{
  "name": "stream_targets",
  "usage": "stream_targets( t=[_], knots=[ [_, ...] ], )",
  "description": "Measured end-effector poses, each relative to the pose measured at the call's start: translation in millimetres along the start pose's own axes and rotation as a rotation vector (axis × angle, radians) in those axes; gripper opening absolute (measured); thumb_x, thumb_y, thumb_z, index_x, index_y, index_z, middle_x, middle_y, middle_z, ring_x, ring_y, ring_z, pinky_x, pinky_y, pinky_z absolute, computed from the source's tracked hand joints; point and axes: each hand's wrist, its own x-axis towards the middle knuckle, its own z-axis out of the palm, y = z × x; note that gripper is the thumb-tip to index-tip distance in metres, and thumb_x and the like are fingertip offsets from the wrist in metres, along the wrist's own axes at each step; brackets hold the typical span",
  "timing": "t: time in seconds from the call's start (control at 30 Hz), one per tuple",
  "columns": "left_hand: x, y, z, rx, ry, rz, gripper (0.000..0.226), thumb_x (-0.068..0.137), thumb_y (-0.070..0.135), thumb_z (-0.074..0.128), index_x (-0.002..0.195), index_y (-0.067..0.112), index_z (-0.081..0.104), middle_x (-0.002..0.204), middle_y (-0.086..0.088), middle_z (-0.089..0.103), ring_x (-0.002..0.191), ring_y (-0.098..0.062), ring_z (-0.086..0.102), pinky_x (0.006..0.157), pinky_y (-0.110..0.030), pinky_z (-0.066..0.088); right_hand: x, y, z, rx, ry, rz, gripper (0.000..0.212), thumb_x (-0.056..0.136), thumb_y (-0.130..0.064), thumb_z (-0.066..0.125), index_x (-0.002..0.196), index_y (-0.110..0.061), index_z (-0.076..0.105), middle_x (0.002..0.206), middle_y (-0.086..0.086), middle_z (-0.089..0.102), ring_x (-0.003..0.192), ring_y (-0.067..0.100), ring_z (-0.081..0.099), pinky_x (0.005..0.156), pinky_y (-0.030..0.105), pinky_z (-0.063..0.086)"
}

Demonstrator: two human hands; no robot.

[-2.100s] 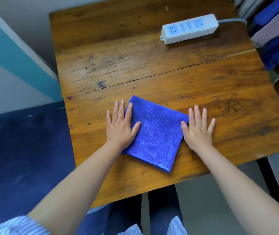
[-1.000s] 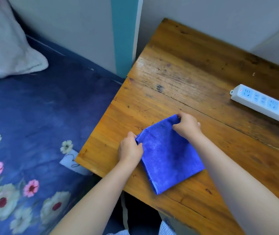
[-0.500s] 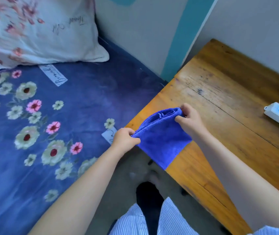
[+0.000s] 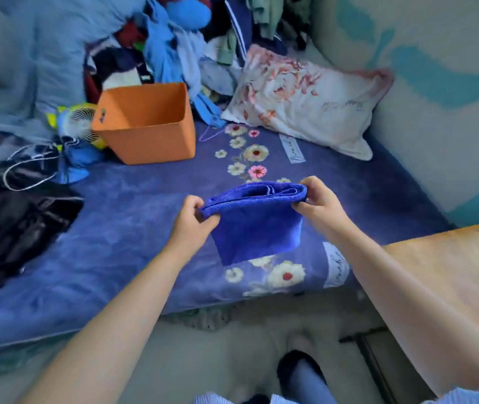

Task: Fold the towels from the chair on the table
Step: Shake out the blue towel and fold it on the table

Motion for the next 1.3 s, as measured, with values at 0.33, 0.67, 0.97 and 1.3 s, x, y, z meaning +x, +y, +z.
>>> stream_targets(
  t=[0.33, 0.67, 0.97, 1.3],
  knots=[
    [-0.6, -41.8, -173.8, -0.192, 0.242, -0.101, 0.015, 0.081, -0.003, 0.062, 0.088, 0.01, 0.06, 0.066, 0.006, 0.054, 0.056, -0.001, 0.05, 0.051, -0.003, 0.038, 60.3, -74.8, 162.9, -0.009, -0.357, -0.125, 0.036, 0.083, 0.014, 0.045, 0.087, -0.021, 0.053, 0.087, -0.004, 0.058, 0.088, 0.015, 0.053, 0.081, 0.027, 0.041],
    [153.1, -52.6, -244.3, -0.283, 0.368, -0.08, 0.03, 0.086, 0.0, 0.057, 0.079, 0.029, 0.054, 0.077, 0.008, 0.057, 0.071, -0.004, 0.053, 0.065, -0.015, 0.044, 212.2, -98.3, 243.0, -0.061, -0.389, -0.152, 0.032, 0.082, 0.01, 0.048, 0.082, -0.021, 0.057, 0.087, 0.017, 0.056, 0.086, 0.017, 0.048, 0.078, 0.03, 0.038],
    [309.4, -46.4, -290.3, -0.207, 0.306, -0.039, 0.024, 0.083, -0.001, 0.061, 0.088, 0.022, 0.057, 0.084, 0.009, 0.06, 0.079, -0.005, 0.056, 0.067, -0.01, 0.047, 361.5, -120.3, 282.6, -0.024, -0.364, -0.131, 0.041, 0.081, 0.016, 0.046, 0.076, -0.024, 0.054, 0.079, -0.001, 0.053, 0.074, 0.016, 0.047, 0.063, 0.02, 0.041],
    [461.2, -67.3, -338.5, -0.197, 0.274, -0.003, 0.025, 0.083, -0.005, 0.059, 0.097, 0.016, 0.057, 0.082, 0.01, 0.057, 0.076, -0.002, 0.053, 0.065, -0.006, 0.044, 479.0, -130.0, 348.3, -0.028, -0.266, -0.175, 0.036, 0.082, 0.018, 0.043, 0.093, -0.014, 0.056, 0.083, -0.014, 0.054, 0.072, -0.013, 0.053, 0.064, -0.003, 0.038]
  ],
)
